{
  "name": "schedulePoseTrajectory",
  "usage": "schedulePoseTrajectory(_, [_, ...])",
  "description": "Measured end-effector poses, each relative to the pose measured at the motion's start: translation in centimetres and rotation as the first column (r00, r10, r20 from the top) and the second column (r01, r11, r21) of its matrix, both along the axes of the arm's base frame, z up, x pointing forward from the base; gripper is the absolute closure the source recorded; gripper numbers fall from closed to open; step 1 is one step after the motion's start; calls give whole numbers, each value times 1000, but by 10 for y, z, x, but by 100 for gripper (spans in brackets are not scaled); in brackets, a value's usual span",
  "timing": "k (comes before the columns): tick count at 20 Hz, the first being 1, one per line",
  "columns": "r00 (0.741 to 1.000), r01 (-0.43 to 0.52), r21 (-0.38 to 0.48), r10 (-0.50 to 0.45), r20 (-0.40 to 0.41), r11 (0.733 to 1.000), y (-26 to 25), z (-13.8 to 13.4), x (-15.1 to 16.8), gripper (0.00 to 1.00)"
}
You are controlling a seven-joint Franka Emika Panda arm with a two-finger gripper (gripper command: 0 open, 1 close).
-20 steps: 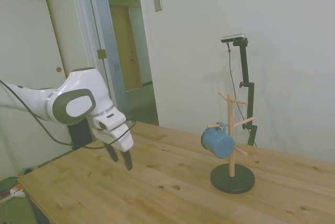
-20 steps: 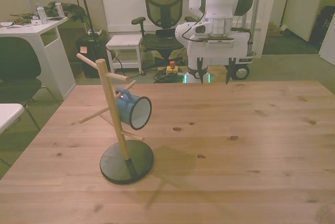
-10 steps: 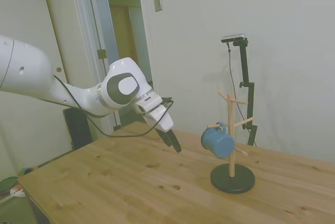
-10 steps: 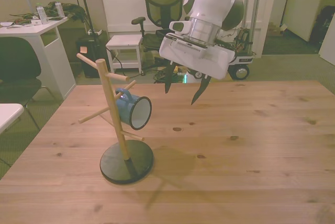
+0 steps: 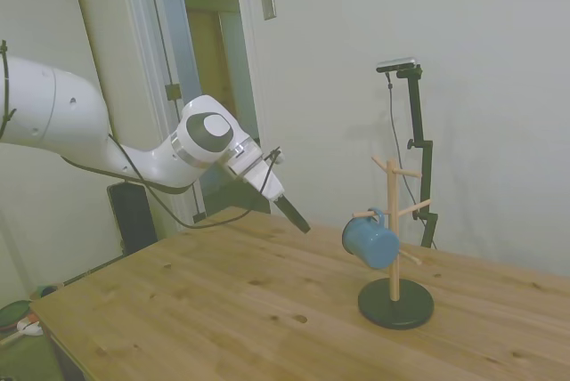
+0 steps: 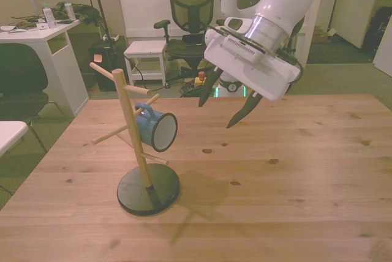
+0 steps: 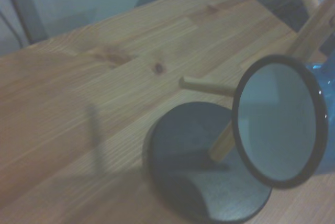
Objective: Unload the mug
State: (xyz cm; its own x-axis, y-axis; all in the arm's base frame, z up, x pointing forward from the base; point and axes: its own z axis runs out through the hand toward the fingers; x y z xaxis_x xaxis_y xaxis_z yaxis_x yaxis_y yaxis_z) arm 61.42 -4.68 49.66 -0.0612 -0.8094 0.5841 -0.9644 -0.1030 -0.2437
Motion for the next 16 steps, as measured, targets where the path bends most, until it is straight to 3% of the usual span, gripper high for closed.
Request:
schedulePoseTrajectory(7, [991, 131, -35, -129, 37, 991, -32, -3, 33, 0])
schedulePoseTrajectory(16, [968, 250, -155, -244, 56, 956, -28, 2, 28, 0])
